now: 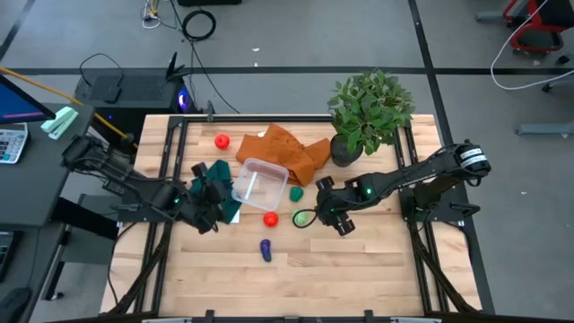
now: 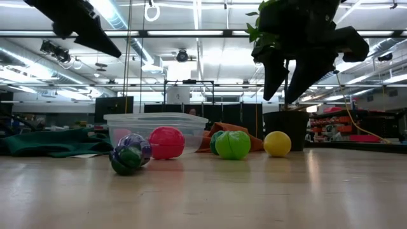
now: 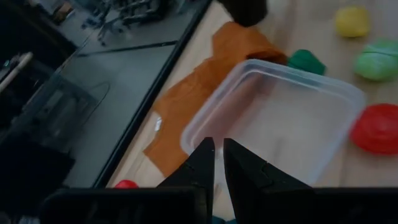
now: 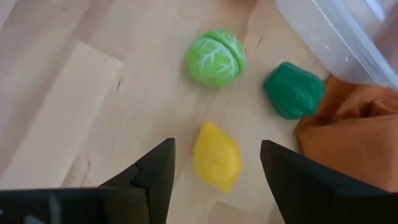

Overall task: Pick and placing Produce into tupperware
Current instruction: Put the yellow lemon into the transparent bin

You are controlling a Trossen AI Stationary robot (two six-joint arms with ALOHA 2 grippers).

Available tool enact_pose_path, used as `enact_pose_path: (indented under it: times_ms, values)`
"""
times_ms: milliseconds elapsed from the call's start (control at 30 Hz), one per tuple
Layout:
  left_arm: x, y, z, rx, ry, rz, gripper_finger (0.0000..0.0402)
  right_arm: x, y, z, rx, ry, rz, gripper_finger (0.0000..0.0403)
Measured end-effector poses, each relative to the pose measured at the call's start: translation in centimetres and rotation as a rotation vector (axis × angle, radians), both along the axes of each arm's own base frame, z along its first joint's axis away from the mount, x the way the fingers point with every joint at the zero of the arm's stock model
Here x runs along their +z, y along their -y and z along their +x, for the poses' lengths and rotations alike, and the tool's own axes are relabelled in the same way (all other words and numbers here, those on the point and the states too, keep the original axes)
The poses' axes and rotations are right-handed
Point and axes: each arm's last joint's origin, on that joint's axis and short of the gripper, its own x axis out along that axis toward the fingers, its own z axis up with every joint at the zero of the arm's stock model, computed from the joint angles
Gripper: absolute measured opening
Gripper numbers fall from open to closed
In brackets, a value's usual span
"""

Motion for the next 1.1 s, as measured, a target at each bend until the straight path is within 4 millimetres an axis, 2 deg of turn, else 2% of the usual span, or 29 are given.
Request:
enact_pose_path:
  times_ms: [100,233,467,700,833,967,1100]
  values:
    - [-0.1,-0.9,0.2,0.057,0.018,-0.044,0.0044,0.1,0.0,0.0,-0.016,0.008,0.007,0.02]
    - [-0.4,-1.5,0.6,0.02,-0.042,-0.149,0.0053,0.2,0.0,0.0,-0.017,0.011,0.006,0.0199]
    - [-0.1,-0.9,1.4,-0.156,-0.072,-0.24,0.0081,0.1,0.0,0.0,-0.015,0.006,0.004,0.0199]
    - [1.2,0.3,2.9,-0.357,0.088,-0.264,0.0113,0.1,0.2,0.1,-0.024,0.006,0.004,0.0199]
    - [0.4,0.6,3.2,-0.43,0.156,-0.3,0.0126,0.1,0.2,0.1,-0.024,0.006,0.004,0.0199]
    - [-1.6,0.4,2.9,-0.43,0.162,-0.307,0.0135,0.1,0.3,0.1,-0.025,0.006,0.002,0.0199]
    - [-2.3,0.2,2.9,-0.429,0.223,-0.313,0.014,0.0,1.0,0.2,-0.044,0.004,-0.001,0.0199]
